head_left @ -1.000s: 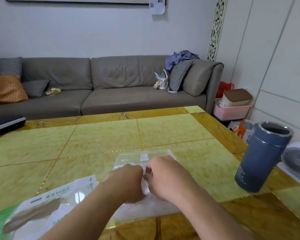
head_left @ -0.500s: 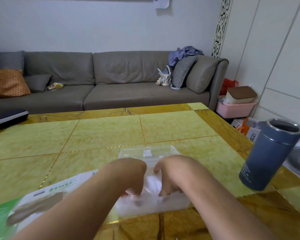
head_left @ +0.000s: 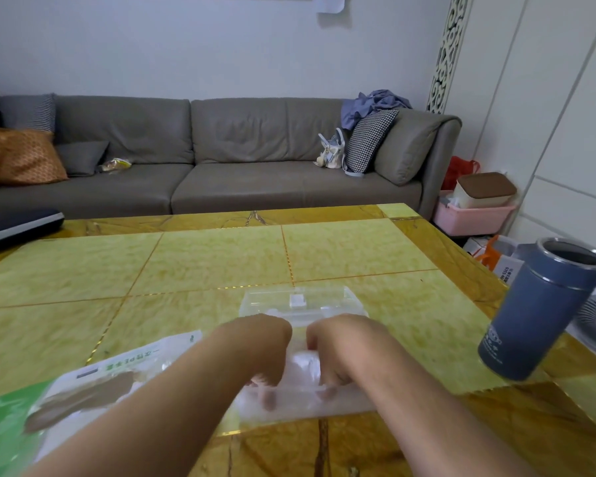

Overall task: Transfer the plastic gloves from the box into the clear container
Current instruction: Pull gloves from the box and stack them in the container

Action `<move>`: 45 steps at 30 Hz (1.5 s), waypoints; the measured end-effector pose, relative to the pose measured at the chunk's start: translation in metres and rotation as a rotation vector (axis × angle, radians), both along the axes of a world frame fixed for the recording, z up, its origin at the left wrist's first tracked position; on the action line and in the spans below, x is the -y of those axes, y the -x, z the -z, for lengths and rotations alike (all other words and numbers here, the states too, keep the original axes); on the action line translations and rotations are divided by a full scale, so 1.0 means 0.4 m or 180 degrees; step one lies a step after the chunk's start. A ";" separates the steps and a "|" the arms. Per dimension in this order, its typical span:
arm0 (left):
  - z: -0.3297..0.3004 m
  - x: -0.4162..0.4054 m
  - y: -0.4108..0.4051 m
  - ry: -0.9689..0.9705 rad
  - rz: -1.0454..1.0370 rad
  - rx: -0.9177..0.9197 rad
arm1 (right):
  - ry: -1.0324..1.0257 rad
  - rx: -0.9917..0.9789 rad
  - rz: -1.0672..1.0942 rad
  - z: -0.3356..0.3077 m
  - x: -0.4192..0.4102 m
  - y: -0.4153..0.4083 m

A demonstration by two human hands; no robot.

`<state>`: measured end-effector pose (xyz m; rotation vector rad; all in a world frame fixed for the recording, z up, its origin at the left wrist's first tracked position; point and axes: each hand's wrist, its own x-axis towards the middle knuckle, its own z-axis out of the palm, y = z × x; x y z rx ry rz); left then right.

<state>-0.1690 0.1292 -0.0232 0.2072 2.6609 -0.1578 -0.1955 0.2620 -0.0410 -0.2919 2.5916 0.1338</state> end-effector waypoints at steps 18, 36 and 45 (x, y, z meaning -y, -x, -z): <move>-0.080 0.221 -0.198 -0.1910 -0.0641 -0.1872 | 0.0763 -0.1890 -0.0188 -0.131 0.029 -0.196; 0.108 0.511 -0.260 -0.0909 -0.1029 -0.0631 | 0.1822 -0.0911 -0.1851 0.074 0.338 -0.290; 0.049 0.511 -0.288 -0.2081 -0.1936 -0.2436 | 0.1850 -0.0864 -0.1716 0.062 0.332 -0.300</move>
